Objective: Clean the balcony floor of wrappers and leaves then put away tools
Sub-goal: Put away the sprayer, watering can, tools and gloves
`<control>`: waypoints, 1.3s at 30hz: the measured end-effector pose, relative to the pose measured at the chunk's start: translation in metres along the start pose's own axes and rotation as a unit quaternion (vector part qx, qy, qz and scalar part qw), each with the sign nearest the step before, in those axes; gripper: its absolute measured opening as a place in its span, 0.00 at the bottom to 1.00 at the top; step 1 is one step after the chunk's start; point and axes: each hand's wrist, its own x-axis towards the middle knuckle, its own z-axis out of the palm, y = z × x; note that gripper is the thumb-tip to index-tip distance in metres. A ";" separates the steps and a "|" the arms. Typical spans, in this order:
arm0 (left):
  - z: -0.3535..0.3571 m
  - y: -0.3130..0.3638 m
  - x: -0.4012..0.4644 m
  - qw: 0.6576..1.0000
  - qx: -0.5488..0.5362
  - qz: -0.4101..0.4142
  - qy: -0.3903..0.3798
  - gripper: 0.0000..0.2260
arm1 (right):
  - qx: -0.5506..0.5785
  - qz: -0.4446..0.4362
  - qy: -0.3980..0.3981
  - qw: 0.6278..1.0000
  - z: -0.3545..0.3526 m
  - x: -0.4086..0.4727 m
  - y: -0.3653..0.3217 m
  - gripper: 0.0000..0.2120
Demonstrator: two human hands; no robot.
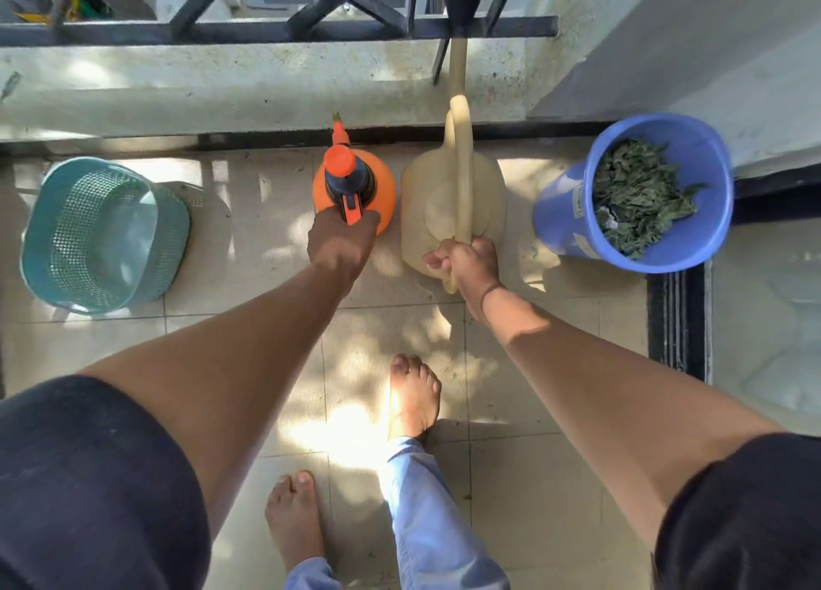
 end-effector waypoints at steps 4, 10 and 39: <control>-0.003 -0.003 -0.003 1.000 0.010 0.000 -0.008 0.11 | -0.005 -0.001 0.003 1.000 -0.002 0.007 -0.001 0.03; -0.004 -0.008 -0.014 0.999 -0.023 0.009 -0.038 0.09 | -0.094 -0.017 0.021 0.995 -0.009 0.008 0.000 0.15; -0.082 -0.073 -0.177 0.962 -0.207 -0.155 -0.082 0.06 | -0.391 0.008 -0.200 0.898 0.034 -0.139 -0.025 0.09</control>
